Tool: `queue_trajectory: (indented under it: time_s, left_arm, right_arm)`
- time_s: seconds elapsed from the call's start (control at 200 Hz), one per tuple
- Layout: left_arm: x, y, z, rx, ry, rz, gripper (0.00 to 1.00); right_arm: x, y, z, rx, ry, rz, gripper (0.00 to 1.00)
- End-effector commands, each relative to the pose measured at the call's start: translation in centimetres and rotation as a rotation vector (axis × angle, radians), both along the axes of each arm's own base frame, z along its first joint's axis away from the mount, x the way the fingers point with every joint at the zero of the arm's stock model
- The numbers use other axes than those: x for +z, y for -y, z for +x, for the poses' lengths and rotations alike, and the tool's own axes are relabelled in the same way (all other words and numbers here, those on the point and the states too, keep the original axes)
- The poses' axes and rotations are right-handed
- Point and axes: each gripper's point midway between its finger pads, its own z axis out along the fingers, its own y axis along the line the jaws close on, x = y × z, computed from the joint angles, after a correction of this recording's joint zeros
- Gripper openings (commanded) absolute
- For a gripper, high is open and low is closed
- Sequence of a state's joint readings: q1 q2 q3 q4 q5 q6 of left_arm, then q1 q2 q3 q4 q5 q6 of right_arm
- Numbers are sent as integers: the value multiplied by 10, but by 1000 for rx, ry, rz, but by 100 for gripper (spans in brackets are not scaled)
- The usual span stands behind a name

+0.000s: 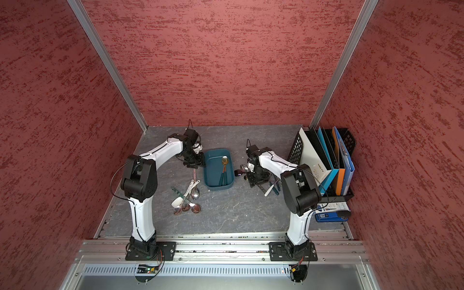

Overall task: Put the spoon into the storage box
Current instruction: Move the storage box to the center of the board, then pick up the spoon from the center of the board.

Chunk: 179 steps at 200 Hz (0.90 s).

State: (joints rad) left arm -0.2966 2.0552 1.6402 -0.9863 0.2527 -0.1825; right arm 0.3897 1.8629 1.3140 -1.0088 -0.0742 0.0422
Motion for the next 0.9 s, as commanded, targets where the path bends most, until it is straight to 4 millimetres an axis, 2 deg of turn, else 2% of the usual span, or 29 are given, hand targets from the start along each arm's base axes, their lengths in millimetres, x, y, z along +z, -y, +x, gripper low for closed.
queue_trajectory:
  time_s: [0.0, 0.225, 0.491, 0.892]
  left_arm:
    - [22, 5, 8, -27, 72, -31, 52]
    - [32, 7, 8, -28, 97, -44, 55]
    - [36, 8, 9, -20, 104, -54, 59]
    - [36, 1, 6, -3, 104, -49, 60]
  right_arm:
    - [10, 11, 22, 27, 82, -45, 51]
    - [8, 22, 39, 91, 132, -85, 50]
    - [7, 22, 57, 230, 221, -85, 49]
    - [-12, 33, 50, 313, 154, -140, 47]
